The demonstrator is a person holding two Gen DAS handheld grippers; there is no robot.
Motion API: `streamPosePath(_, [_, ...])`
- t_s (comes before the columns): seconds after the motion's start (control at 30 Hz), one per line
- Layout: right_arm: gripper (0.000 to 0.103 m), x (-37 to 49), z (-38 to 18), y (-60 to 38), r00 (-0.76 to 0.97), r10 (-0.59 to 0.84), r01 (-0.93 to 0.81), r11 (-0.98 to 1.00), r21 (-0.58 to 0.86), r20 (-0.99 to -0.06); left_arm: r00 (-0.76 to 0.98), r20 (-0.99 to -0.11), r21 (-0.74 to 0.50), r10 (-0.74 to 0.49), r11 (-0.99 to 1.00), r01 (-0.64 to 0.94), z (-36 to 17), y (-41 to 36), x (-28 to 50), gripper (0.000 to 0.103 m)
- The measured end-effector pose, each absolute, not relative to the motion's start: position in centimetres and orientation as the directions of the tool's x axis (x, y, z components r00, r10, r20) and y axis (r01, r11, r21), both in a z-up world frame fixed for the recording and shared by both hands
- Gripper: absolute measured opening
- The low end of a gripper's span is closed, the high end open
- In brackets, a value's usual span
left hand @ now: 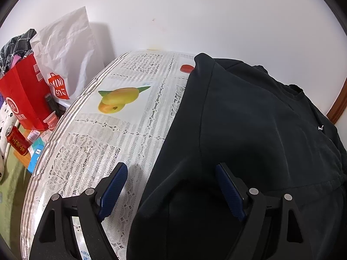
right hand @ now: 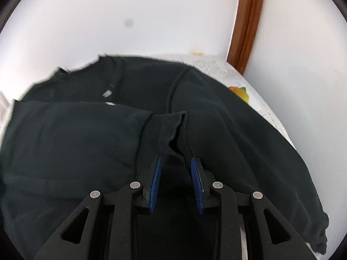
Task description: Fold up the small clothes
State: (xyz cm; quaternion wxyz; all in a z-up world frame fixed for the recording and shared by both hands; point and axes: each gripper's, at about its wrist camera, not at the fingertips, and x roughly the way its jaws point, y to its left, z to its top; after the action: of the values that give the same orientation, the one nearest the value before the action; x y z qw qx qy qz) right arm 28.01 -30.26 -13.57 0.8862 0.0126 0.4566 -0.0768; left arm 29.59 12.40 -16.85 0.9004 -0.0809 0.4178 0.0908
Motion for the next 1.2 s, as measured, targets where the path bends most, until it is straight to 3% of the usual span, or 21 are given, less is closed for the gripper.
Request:
streamPosePath(0.1, [0.059, 24.4, -11.6, -32.1, 0.602, -0.205, 0.194, 0.975, -0.107, -0.771, 0.633, -0.768, -0.060, 0.096, 0.974, -0.220, -16.8, 12.0, 29.5, 0.082])
streamPosePath(0.27, [0.069, 18.7, -11.1, -36.8, 0.546, -0.386, 0.304, 0.918, -0.254, -0.744, 0.628, -0.774, -0.041, 0.080, 0.984, -0.175, -16.6, 11.0, 29.5, 0.082])
streamPosePath(0.57, [0.069, 10.7, -14.4, -44.5, 0.414, -0.447, 0.403, 0.871, -0.281, -0.793, 0.606, -0.792, -0.007, 0.074, 0.992, -0.130, -15.0, 8.8, 27.4, 0.082])
streamPosePath(0.9, [0.074, 11.0, -16.4, -47.3, 0.441, -0.451, 0.430, 0.865, -0.258, -0.776, 0.604, -0.791, 0.051, 0.101, 0.994, -0.098, -14.3, 9.0, 22.0, 0.082])
streamPosePath(0.93, [0.072, 11.1, -16.5, -47.4, 0.447, -0.450, 0.429, 0.866, -0.256, -0.773, 0.595, -0.797, 0.050, 0.101, 0.994, -0.101, -14.6, 9.3, 21.5, 0.082])
streamPosePath(0.97, [0.055, 11.3, -16.4, -47.4, 0.456, -0.447, 0.420, 0.871, -0.256, -0.770, 0.587, -0.803, 0.050, 0.100, 0.994, -0.101, -14.8, 9.5, 21.1, 0.082])
streamPosePath(1.0, [0.027, 11.6, -16.4, -47.2, 0.463, -0.433, 0.393, 0.883, -0.258, -0.774, 0.584, -0.805, 0.054, 0.105, 0.993, -0.103, -15.0, 9.6, 20.8, 0.082])
streamPosePath(1.1, [0.007, 12.8, -16.5, -46.6, 0.470, -0.449, 0.365, 0.883, -0.296, -0.760, 0.581, -0.803, 0.082, 0.133, 0.990, -0.114, -15.6, 9.9, 19.9, 0.082])
streamPosePath(1.2, [0.006, 13.6, -14.0, -46.2, 0.515, -0.462, 0.390, 0.876, -0.282, -0.722, 0.578, -0.805, 0.088, 0.131, 0.991, -0.103, -16.1, 9.9, 19.3, 0.082])
